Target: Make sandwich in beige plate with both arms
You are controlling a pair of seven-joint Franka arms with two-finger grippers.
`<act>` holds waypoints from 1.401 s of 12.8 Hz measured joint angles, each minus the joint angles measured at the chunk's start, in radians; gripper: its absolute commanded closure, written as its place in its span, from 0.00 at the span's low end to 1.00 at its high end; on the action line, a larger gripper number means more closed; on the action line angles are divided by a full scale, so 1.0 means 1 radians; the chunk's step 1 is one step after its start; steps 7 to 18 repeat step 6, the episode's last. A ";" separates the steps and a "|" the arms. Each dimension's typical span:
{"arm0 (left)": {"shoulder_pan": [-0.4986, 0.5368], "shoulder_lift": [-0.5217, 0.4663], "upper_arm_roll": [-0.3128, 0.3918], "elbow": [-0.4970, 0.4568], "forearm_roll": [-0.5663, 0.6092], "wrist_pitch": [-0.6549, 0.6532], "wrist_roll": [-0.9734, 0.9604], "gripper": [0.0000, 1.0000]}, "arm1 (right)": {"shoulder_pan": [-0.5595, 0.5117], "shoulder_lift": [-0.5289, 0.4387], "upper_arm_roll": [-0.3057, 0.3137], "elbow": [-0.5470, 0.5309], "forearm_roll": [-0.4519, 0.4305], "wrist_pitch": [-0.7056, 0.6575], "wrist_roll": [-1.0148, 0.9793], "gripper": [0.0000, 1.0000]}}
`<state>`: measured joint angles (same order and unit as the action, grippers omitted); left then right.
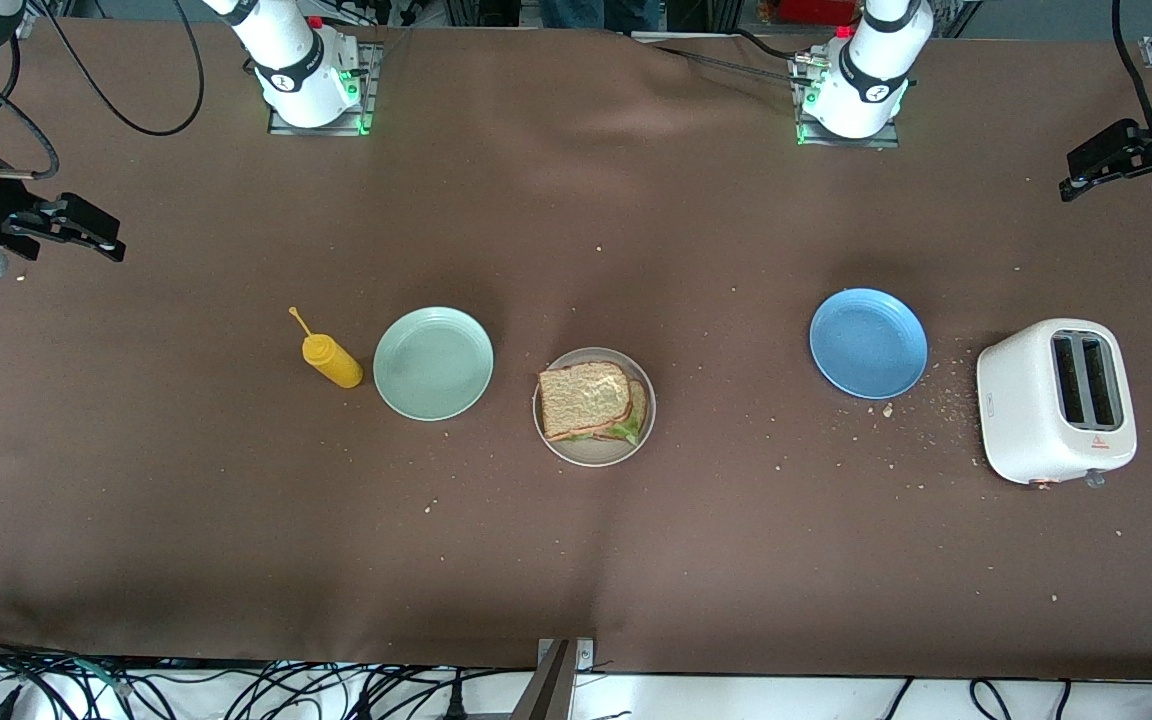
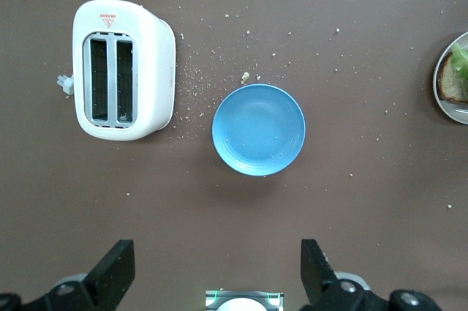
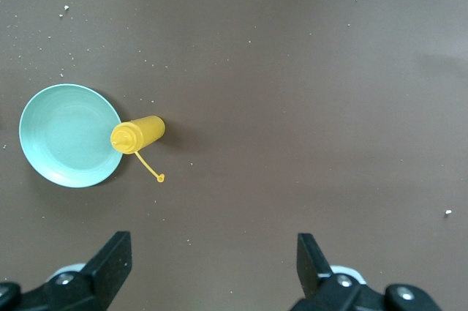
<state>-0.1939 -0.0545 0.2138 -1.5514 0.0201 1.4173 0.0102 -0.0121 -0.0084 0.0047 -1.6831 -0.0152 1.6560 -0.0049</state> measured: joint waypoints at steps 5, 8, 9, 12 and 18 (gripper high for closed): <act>-0.003 0.005 0.001 -0.007 0.000 0.031 0.000 0.00 | 0.000 0.000 0.000 0.000 0.000 0.000 0.000 0.00; -0.003 0.007 0.001 -0.011 0.000 0.034 0.000 0.00 | 0.000 0.000 0.000 0.000 0.000 0.000 0.000 0.00; -0.003 0.007 0.001 -0.011 0.000 0.034 0.000 0.00 | 0.000 0.000 0.000 0.000 0.000 0.000 0.000 0.00; -0.003 0.007 0.001 -0.011 0.000 0.034 0.000 0.00 | 0.000 0.000 0.000 0.000 0.000 0.000 0.000 0.00; -0.003 0.007 0.001 -0.011 0.000 0.034 0.000 0.00 | 0.000 0.000 0.000 0.000 0.000 0.000 0.000 0.00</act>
